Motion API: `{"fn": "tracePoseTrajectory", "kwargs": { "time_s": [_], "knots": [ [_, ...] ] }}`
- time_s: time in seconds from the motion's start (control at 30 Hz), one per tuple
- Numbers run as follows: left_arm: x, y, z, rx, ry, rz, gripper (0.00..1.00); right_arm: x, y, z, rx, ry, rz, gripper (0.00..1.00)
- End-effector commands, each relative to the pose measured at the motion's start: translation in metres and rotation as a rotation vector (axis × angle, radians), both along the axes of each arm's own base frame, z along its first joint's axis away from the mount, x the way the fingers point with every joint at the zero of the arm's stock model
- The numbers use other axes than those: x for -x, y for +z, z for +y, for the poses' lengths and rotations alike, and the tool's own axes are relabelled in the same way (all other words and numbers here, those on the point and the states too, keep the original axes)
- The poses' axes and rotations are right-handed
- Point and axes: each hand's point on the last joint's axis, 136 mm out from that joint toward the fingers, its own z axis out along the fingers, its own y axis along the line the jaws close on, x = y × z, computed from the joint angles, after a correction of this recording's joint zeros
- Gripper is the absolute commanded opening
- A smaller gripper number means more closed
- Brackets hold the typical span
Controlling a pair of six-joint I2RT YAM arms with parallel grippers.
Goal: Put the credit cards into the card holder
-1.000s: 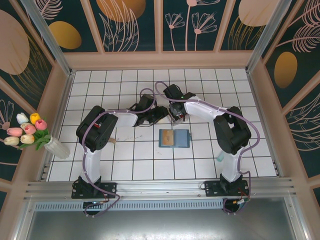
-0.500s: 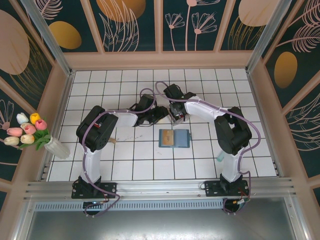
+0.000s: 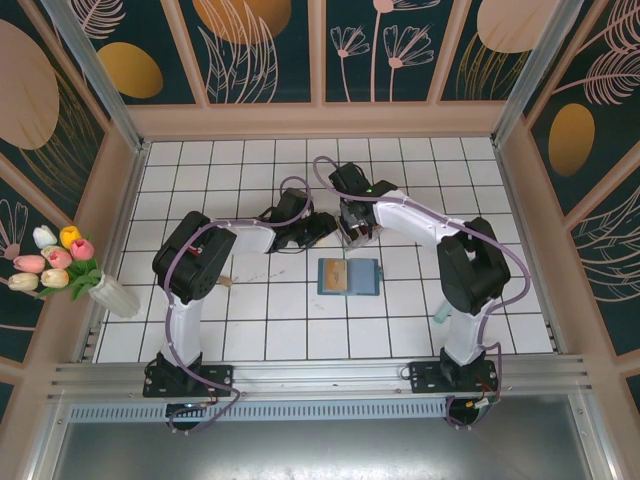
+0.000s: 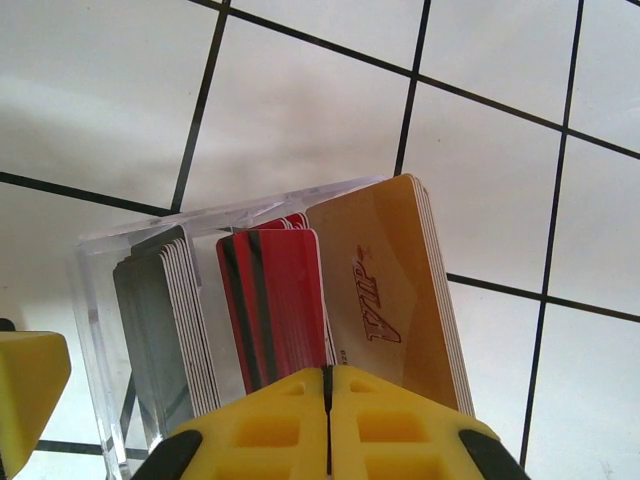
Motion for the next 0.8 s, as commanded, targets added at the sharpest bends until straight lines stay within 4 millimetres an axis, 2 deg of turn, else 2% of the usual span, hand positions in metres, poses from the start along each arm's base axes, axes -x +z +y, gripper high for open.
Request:
{"fn": "tracePoseTrajectory", "kwargs": {
  "time_s": [0.0, 0.23, 0.53, 0.63, 0.67, 0.7, 0.77],
  "knots": [
    [0.000, 0.005, 0.001, 0.001, -0.002, -0.020, 0.46, 0.002, 0.024, 0.001, -0.053, -0.013, -0.019, 0.06],
    [0.000, 0.028, 0.007, 0.013, 0.018, -0.083, 0.48, 0.010, 0.046, 0.012, -0.212, -0.020, -0.022, 0.03],
    [-0.001, 0.060, 0.009, 0.049, 0.024, -0.159, 0.49, 0.014, 0.063, 0.009, -0.364, -0.063, -0.036, 0.01],
    [0.000, 0.077, 0.006, 0.093, 0.012, -0.203, 0.53, 0.016, 0.075, 0.010, -0.467, -0.059, -0.033, 0.01],
    [0.000, 0.085, 0.005, 0.116, 0.004, -0.224, 0.54, 0.020, 0.080, 0.015, -0.516, -0.039, -0.029, 0.00],
    [0.001, 0.091, 0.002, 0.140, -0.007, -0.240, 0.56, 0.017, 0.088, 0.007, -0.559, -0.059, -0.044, 0.00],
    [0.003, 0.109, -0.002, 0.219, -0.036, -0.275, 0.60, 0.021, 0.101, 0.009, -0.694, -0.027, -0.021, 0.00]
  ]
}}
